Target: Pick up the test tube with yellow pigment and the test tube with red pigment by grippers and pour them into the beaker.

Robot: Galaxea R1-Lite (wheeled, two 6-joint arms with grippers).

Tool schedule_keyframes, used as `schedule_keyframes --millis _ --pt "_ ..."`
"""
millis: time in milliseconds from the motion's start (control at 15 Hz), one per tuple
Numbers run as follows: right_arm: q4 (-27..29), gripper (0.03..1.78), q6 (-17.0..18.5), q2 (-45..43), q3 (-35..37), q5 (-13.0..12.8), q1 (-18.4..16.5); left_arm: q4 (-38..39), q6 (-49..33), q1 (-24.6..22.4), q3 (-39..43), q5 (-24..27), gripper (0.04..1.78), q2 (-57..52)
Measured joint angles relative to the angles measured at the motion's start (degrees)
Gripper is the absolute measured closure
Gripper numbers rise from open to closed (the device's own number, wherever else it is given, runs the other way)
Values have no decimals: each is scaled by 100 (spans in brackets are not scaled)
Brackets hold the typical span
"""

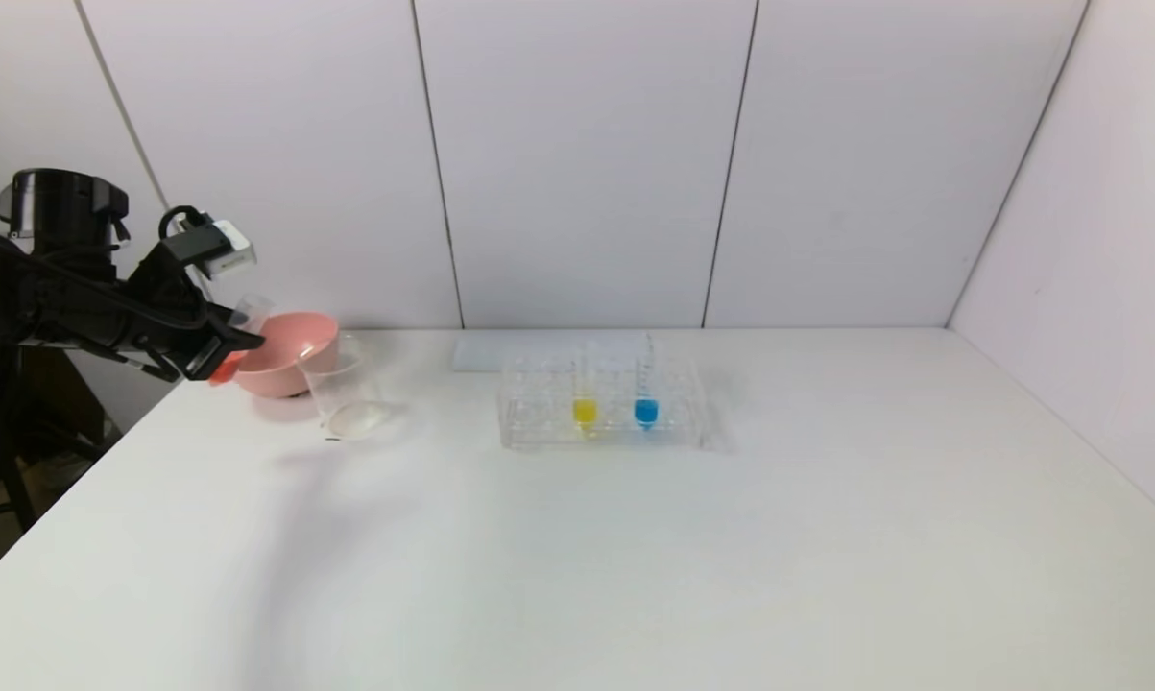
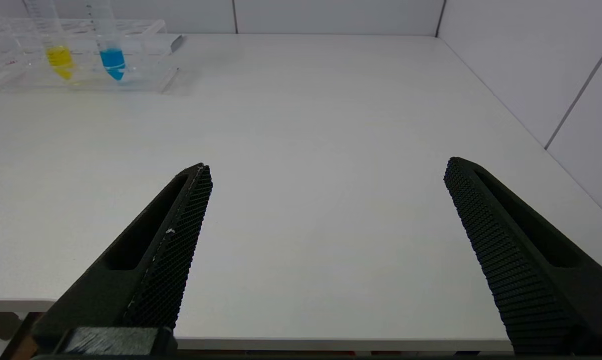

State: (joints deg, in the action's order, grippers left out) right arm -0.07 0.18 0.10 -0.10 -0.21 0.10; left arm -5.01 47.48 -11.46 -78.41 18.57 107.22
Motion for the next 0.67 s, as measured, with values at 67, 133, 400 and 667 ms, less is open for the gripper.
schedule_keyframes --millis 67,133,400,667 --pt "0 11 0 0 0 0 -2 -24 50 6 -48 0 135 22" --pt "0 11 0 0 0 0 -2 -113 128 6 -108 -10 135 44" --pt "0 11 0 0 0 0 -2 -406 240 20 -268 -41 135 89" --pt "0 11 0 0 0 0 -2 -479 340 72 -362 -68 135 108"
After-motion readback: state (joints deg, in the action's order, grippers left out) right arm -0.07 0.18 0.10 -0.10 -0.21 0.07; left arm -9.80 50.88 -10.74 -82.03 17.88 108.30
